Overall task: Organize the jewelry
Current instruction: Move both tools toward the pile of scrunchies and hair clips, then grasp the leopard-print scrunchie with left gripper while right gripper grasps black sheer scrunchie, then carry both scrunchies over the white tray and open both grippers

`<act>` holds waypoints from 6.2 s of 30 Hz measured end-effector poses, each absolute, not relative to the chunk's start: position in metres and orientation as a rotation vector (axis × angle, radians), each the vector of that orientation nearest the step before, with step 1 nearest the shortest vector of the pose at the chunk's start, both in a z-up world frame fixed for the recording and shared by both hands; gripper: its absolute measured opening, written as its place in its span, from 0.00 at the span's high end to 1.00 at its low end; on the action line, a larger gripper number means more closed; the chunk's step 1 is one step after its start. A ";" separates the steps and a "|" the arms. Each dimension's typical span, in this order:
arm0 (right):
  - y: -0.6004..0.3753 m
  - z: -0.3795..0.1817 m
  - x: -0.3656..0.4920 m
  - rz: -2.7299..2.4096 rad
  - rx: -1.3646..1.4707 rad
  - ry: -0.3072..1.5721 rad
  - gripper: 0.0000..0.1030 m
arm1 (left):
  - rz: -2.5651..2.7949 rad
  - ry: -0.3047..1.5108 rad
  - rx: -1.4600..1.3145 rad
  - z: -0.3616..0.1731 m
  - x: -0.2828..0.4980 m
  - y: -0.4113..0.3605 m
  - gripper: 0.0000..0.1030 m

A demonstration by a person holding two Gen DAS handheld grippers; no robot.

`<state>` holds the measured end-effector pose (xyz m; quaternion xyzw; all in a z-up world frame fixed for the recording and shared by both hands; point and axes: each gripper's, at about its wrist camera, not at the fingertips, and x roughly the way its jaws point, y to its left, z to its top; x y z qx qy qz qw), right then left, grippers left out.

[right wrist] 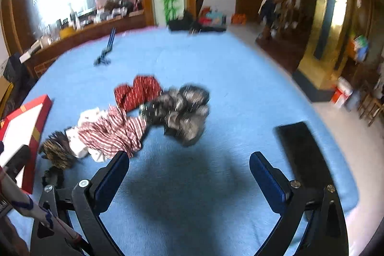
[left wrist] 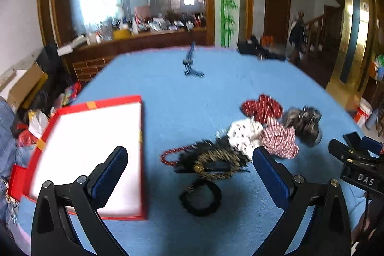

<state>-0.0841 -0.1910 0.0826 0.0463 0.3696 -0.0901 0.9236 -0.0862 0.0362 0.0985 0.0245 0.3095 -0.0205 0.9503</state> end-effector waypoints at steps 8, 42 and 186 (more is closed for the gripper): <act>-0.158 0.105 -0.102 -0.136 0.078 0.707 0.01 | -0.015 0.637 0.045 0.099 -0.094 0.052 0.00; -0.134 0.100 -0.107 -0.068 0.042 0.726 0.01 | -0.024 0.669 0.053 0.087 -0.100 0.058 0.00; 0.183 0.061 0.101 0.602 0.047 1.082 0.67 | -0.023 0.943 -0.188 0.062 0.064 0.361 0.92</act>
